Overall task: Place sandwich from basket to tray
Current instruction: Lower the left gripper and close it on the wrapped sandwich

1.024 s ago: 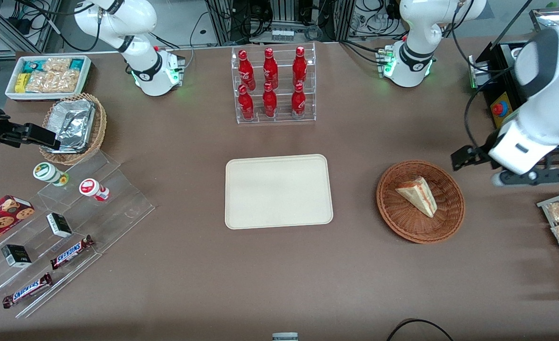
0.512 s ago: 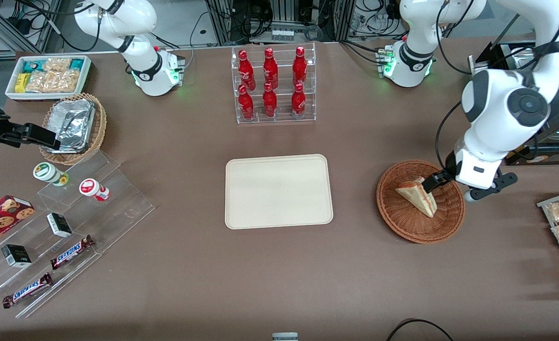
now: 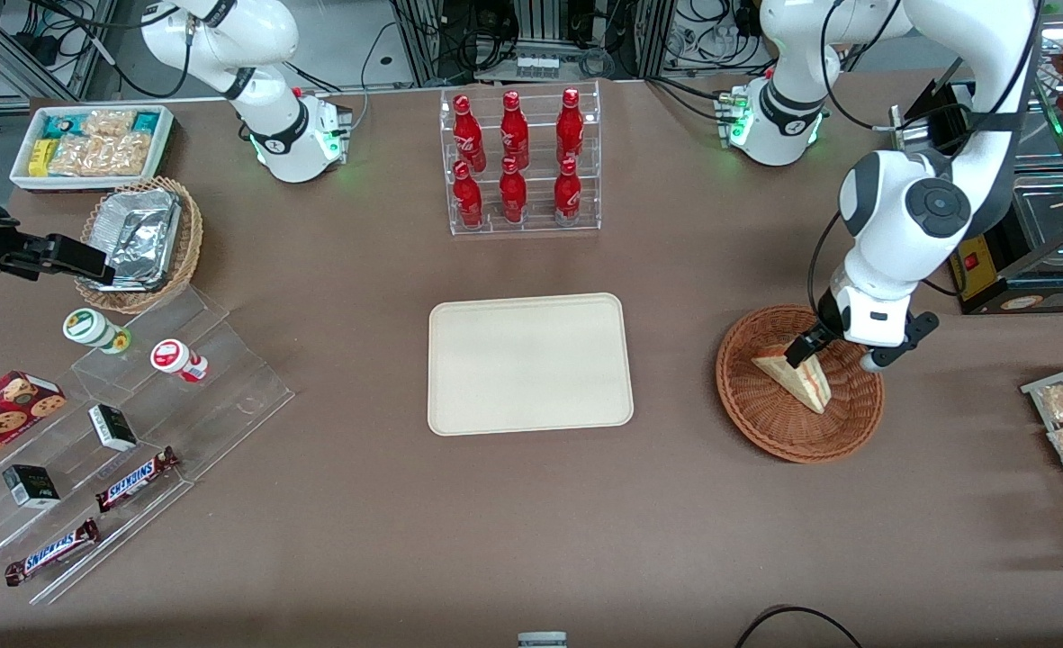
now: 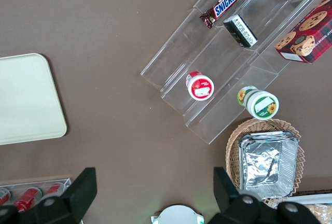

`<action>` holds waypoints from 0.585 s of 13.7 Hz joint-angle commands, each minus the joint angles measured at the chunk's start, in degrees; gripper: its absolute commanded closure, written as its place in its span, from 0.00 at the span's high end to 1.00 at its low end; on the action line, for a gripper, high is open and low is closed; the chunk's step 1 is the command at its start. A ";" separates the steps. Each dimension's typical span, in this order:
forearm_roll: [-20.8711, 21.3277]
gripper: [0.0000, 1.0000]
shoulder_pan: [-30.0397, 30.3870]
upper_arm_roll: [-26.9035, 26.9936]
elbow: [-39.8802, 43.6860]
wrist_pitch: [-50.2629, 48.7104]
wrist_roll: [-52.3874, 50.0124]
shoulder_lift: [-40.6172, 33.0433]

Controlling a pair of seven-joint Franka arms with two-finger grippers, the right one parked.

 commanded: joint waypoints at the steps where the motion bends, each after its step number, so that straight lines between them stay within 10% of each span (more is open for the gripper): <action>1: 0.98 1.00 0.50 -0.35 -2.78 4.25 -3.15 0.23; 8: 0.98 1.00 0.50 -0.35 -4.02 11.11 -4.12 6.21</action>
